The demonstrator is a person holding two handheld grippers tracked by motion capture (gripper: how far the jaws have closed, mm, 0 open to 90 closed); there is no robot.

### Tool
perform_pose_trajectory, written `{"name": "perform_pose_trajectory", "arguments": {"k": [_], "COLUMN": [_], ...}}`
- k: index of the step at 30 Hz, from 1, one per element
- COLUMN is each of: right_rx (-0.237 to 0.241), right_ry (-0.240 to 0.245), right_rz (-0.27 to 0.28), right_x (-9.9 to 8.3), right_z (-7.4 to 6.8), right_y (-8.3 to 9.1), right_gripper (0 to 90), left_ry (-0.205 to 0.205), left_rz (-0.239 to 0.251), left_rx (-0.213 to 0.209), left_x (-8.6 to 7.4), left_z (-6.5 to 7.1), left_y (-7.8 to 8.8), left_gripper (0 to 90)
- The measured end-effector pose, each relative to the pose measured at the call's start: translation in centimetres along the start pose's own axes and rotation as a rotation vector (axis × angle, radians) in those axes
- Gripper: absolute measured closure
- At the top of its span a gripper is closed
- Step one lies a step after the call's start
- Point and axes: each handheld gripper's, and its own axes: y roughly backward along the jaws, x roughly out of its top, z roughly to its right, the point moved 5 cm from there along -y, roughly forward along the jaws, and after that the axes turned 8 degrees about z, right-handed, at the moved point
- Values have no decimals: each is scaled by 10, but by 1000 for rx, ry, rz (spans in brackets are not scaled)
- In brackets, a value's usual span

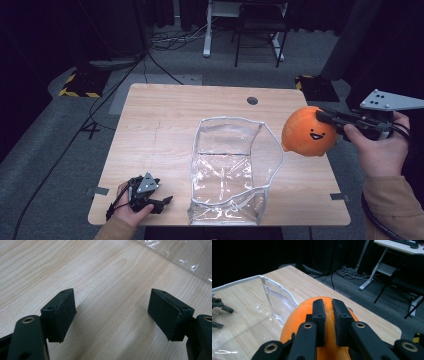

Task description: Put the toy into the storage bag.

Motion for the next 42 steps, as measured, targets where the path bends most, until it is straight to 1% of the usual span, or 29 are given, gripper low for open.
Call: {"name": "perform_pose_trajectory", "arguments": {"k": [5, 8, 9, 10, 13, 16, 27, 29, 30, 42], "right_rx": [4, 24, 37, 37, 58, 78, 157, 177, 177, 226], "right_ry": [18, 22, 31, 31, 46, 53, 66, 65, 65, 71], "right_rz": [11, 27, 32, 32, 32, 28, 40, 39, 39, 27], "right_x": [18, 30, 36, 36, 43, 48, 65, 66, 66, 71], "right_z": [-4, -8, -13, -13, -21, -28, -51, -56, -56, -71], "right_y": [-3, -5, -9, -9, -16, -24, -49, -57, -57, -84], "right_gripper": [818, 817, 817, 817, 817, 817, 816, 816, 816, 815], "left_ry": [0, 0, 0, 1, 1, 0, 1, 1, 0, -2], "left_rz": [0, 0, 0, 0, 0, 0, -1, -1, 0, -2], "left_rx": [0, 0, 0, 0, 0, 0, 0, -1, -1, -1], "left_x": [0, 0, 0, 0, 0, 0, 0, 0, 0, 0], "left_z": [0, 0, 0, 0, 0, 0, 0, 0, 0, 0], "left_y": [0, 0, 0, 0, 0, 0, 0, 0, 0, 0], "left_gripper": [228, 228, 228, 228, 228, 228, 228, 228, 228, 228]}}
